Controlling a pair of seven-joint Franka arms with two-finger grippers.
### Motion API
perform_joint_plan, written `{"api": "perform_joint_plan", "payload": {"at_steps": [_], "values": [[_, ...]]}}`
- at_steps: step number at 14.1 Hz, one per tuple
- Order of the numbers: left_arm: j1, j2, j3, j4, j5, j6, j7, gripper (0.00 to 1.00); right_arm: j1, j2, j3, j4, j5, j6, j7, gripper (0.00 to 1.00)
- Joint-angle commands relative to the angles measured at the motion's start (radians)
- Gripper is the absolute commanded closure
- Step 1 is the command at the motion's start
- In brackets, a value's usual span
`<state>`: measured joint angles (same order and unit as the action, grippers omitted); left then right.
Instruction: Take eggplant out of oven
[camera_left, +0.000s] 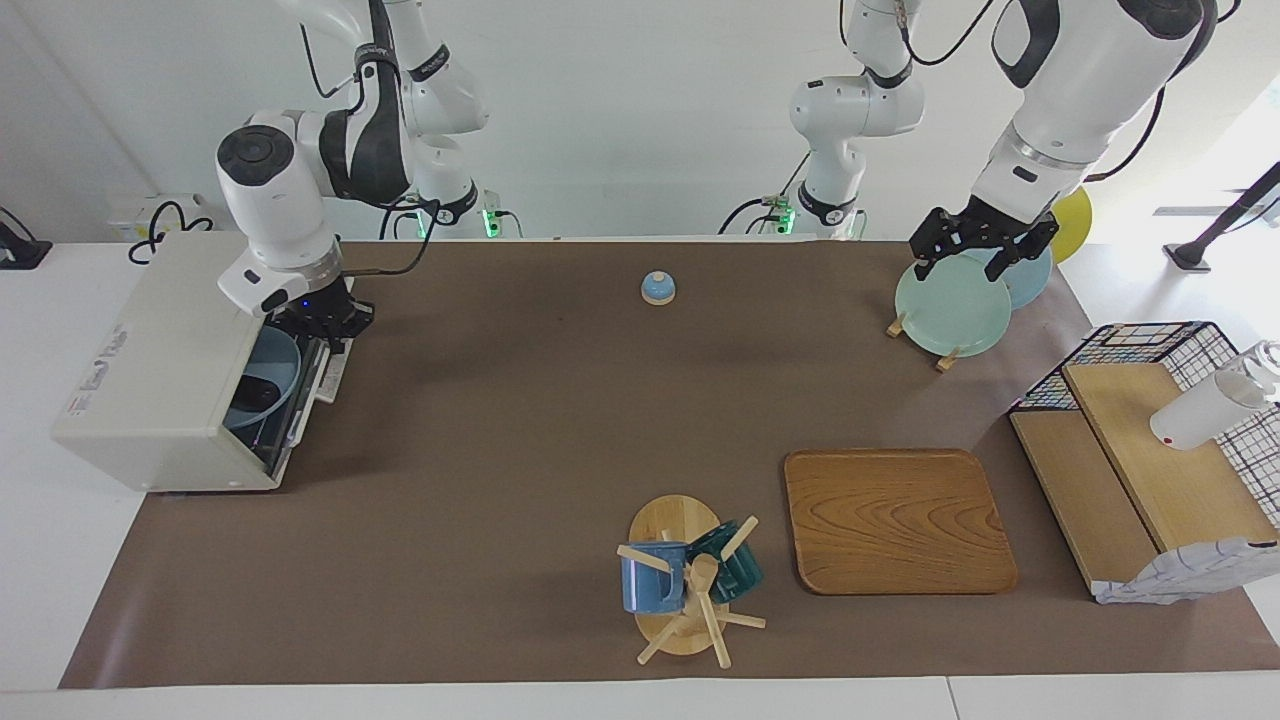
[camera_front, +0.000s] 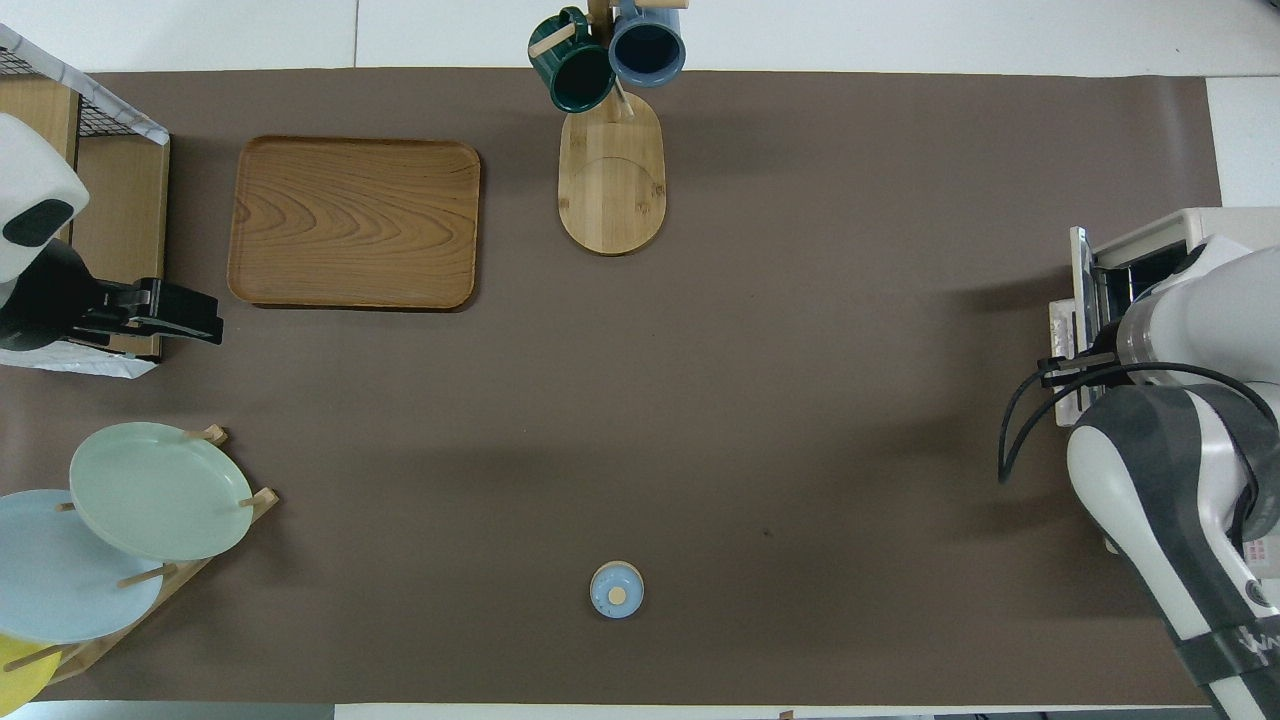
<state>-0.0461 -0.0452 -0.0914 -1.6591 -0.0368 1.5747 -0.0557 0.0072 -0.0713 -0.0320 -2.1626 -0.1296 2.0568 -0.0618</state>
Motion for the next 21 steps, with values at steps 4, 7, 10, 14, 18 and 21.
{"api": "perform_joint_plan", "payload": {"at_steps": [4,7,10,14,18,21], "values": [[0.003,-0.010,0.002,0.007,-0.011,-0.019,0.010,0.00,-0.013,0.114,-0.020,-0.100,-0.030,0.258,0.022,1.00],[0.003,-0.010,0.002,0.007,-0.011,-0.019,0.010,0.00,-0.015,0.131,-0.020,-0.105,-0.028,0.267,0.036,1.00],[0.003,-0.010,0.002,0.007,-0.011,-0.019,0.010,0.00,0.008,0.142,-0.020,-0.106,-0.028,0.267,0.079,1.00],[0.003,-0.010,0.002,0.007,-0.011,-0.019,0.011,0.00,0.005,0.143,-0.020,-0.170,-0.028,0.328,0.117,1.00],[0.003,-0.010,0.002,0.007,-0.011,-0.018,0.011,0.00,0.048,0.143,-0.019,-0.172,0.046,0.339,0.171,1.00],[0.003,-0.010,0.002,0.007,-0.011,-0.019,0.010,0.00,0.089,0.142,-0.017,-0.180,0.073,0.344,0.238,1.00]]}}
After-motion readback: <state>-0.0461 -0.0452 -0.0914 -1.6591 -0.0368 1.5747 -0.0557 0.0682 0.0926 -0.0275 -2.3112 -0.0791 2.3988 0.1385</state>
